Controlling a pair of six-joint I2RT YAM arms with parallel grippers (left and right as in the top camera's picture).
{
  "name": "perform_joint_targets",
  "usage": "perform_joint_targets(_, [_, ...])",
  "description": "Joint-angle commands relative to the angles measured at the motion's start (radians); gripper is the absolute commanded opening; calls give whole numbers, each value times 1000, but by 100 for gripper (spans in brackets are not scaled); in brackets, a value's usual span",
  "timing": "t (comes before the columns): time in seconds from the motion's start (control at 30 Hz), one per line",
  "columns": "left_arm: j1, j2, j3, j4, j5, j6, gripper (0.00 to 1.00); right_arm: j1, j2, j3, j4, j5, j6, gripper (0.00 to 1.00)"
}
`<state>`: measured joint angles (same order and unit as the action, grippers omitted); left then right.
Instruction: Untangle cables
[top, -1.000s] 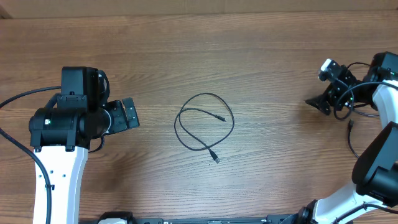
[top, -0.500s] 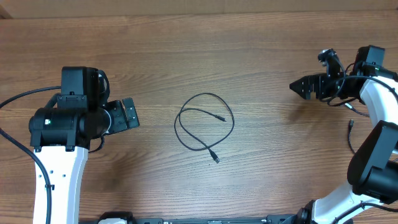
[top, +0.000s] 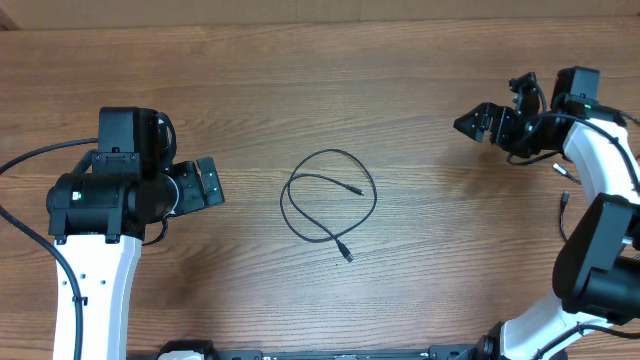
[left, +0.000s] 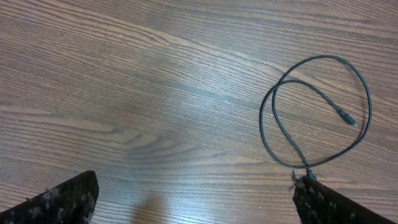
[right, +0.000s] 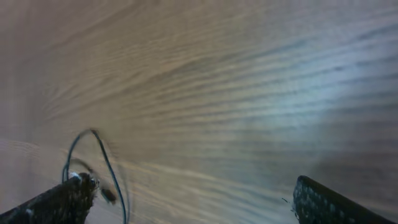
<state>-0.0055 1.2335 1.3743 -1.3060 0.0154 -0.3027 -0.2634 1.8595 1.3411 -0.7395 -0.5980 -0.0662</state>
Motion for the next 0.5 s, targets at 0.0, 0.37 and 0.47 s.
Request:
perform_joint_targets(0.0, [5, 3, 3, 1, 3, 19, 100, 6, 5, 5, 37, 113, 175, 100])
perform_joint_targets(0.37, [5, 3, 3, 1, 3, 19, 100, 8, 5, 264, -31, 322, 332, 100])
perform_joint_targets(0.47, [5, 3, 3, 1, 3, 19, 100, 8, 5, 292, -24, 409, 332, 100])
